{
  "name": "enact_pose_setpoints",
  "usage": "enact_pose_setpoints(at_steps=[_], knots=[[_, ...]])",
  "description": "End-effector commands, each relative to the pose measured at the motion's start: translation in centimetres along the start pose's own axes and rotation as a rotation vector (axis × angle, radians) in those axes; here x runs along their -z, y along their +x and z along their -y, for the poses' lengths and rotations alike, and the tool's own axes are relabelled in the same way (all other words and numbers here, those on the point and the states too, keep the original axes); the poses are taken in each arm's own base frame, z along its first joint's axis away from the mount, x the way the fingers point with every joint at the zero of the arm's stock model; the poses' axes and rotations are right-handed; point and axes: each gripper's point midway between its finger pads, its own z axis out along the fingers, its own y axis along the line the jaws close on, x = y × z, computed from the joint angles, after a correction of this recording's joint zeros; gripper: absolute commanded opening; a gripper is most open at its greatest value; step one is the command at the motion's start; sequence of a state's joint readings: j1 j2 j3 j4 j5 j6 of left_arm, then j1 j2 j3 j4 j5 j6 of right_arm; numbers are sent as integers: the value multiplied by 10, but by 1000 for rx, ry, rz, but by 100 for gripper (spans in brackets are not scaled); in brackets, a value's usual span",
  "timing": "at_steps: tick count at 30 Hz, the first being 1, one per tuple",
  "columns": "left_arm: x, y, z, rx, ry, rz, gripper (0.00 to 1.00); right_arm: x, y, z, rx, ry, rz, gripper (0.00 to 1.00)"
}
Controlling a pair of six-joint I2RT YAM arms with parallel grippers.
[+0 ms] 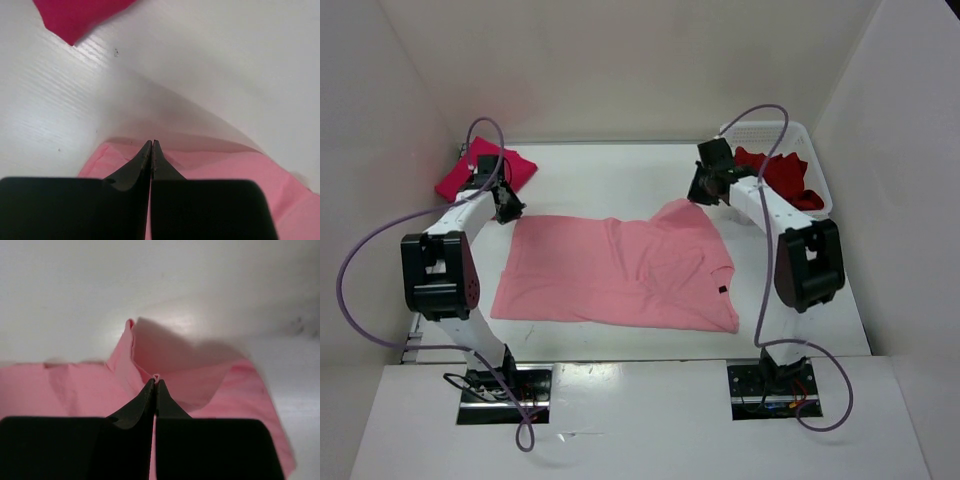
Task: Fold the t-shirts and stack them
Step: Fold the other side of the tshirt into a rectangle
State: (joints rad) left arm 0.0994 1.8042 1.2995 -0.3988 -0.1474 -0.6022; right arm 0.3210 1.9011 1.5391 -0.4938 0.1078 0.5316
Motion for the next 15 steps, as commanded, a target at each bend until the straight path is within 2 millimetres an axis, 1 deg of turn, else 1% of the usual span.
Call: enact_pose_setpoints(at_steps=[1, 2, 3, 4, 5, 6, 7, 8, 9, 10, 11, 12, 13, 14, 15], knots=[[27, -1, -7, 2, 29, 24, 0, 32, 20, 7, -40, -42, -3, 0], [31, 2, -13, 11, 28, 15, 0, 38, 27, 12, -50, -39, -8, 0], [34, 3, -14, 11, 30, 19, 0, 38, 49, 24, -46, -21, -50, 0], [43, 0, -17, 21, 42, 34, 0, 54, 47, 24, -61, -38, -25, 0], [45, 3, -19, 21, 38, 27, 0, 60, 53, 27, -61, -45, -31, 0], [46, 5, -24, 28, 31, 25, 0, 62, 71, 36, -68, -35, -65, 0], [53, 5, -21, 28, 52, 26, 0, 68, 78, 41, -81, -30, -71, 0], [51, 12, -26, 34, 48, 0, 0, 83, 76, 39, -84, -60, -48, 0], [53, 14, -29, 43, 54, -6, 0, 86, 91, 48, -97, -40, -75, 0], [58, 18, -26, 43, 78, -19, 0, 91, 98, 53, -105, -31, -88, 0], [60, 21, -26, 43, 86, -23, 0, 102, 97, 54, -121, -42, -72, 0], [61, 22, -30, 61, 80, -22, 0, 105, 109, 59, -129, -36, -97, 0], [60, 28, -35, 69, 80, -38, 0, 108, 114, 59, -148, -44, -112, 0], [62, 30, -36, 77, 94, -43, 0, 115, 122, 63, -157, -43, -128, 0], [61, 30, -43, 95, 90, -52, 0, 119, 128, 62, -168, -55, -147, 0]])
